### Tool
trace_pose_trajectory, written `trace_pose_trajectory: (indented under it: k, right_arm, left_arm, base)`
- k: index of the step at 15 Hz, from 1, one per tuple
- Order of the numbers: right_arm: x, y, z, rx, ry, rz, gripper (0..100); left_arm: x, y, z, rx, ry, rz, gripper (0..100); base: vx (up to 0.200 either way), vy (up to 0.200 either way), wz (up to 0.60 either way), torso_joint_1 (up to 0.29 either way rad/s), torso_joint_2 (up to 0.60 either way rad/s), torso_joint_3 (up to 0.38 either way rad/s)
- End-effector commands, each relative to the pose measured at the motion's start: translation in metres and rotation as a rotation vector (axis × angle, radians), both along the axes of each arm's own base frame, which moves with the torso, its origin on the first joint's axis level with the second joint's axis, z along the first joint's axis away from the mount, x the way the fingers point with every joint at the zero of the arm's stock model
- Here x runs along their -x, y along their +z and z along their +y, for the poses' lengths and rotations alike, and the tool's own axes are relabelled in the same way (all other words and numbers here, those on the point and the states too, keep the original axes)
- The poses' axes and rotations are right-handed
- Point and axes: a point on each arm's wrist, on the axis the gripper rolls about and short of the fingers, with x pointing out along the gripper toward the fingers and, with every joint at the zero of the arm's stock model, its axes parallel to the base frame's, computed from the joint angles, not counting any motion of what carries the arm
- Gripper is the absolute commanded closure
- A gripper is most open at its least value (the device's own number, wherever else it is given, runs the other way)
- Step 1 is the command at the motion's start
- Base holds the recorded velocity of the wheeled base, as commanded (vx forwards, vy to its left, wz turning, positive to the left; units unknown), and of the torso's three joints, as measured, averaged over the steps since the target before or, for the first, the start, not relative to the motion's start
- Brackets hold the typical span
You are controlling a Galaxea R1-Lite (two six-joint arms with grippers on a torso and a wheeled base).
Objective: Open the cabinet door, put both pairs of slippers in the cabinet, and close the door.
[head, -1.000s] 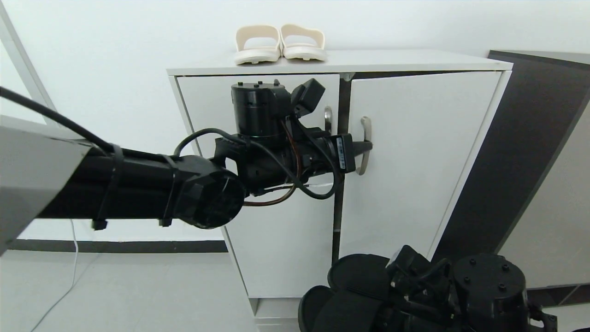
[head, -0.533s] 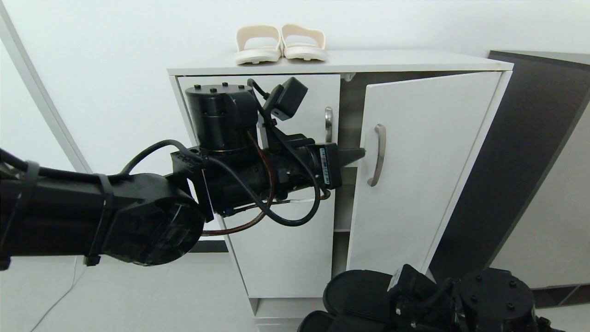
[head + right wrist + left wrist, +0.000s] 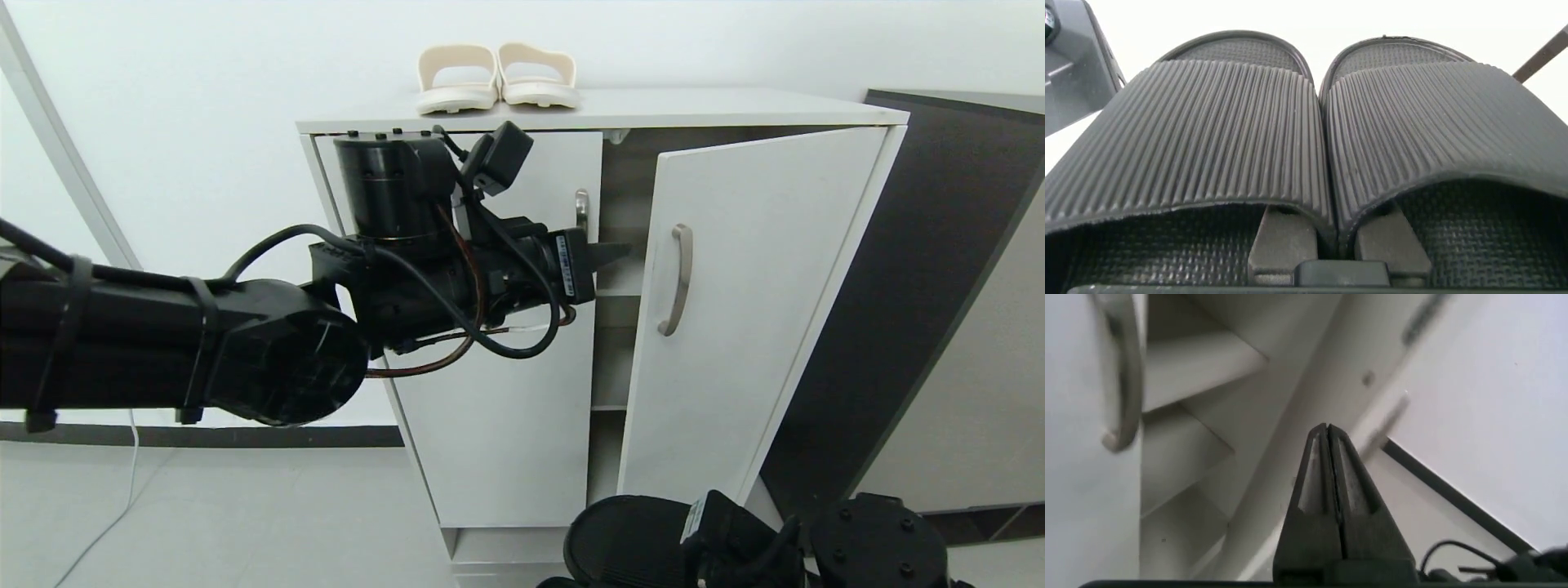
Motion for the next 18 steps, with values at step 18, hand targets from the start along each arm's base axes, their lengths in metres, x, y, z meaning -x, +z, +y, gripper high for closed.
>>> trace_pose_trajectory:
  k: [18]
  right_arm:
    - [0.019, -0.006, 0.004, 0.025, 0.08, 0.019, 100]
  left_arm:
    - [0.006, -0.02, -0.042, 0.003, -0.094, -0.026, 100]
  base:
    - [-0.089, 0.0, 0.0, 0.001, 0.0, 0.001]
